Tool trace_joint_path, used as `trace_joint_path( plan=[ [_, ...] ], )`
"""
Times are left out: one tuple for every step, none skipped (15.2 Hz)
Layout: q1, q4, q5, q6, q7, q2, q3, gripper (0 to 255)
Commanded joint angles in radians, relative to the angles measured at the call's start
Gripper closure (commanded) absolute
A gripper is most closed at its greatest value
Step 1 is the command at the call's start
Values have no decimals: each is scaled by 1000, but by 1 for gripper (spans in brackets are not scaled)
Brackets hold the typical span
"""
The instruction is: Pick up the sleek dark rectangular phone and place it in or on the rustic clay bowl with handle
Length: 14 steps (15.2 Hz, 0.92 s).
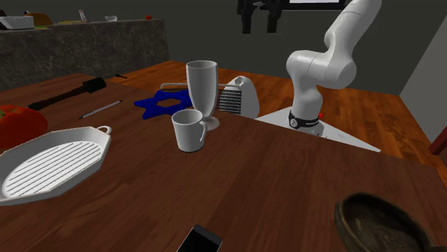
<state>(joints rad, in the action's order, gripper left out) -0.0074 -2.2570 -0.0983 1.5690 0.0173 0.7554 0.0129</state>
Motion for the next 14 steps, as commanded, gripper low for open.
trace_joint_path(
  plan=[
    [0, 0, 0, 0, 0, 0, 0, 0],
    [8, -2, 0, 28, -10, -27, -6, 0],
    [15, -2, 0, 56, -20, -55, -12, 0],
    [23, -1, 0, 83, -30, -83, -19, 0],
    [30, 1, 1, 110, -40, -112, -25, 0],
    [37, 4, 1, 136, -49, -142, -32, 0],
    [44, 8, 2, 161, -58, -172, -38, 0],
    [51, 14, 4, 186, -67, -203, -45, 0],
    [57, 20, 5, 210, -76, -234, -52, 0],
    [63, 28, 7, 234, -84, -266, -59, 0],
    [69, 36, 9, 257, -93, -298, -66, 0],
    [75, 46, 12, 279, -100, -330, -74, 0],
    [81, 57, 15, 300, -108, -363, -81, 0],
    [87, 69, 19, 321, -115, -396, -88, 0]
  ],
)
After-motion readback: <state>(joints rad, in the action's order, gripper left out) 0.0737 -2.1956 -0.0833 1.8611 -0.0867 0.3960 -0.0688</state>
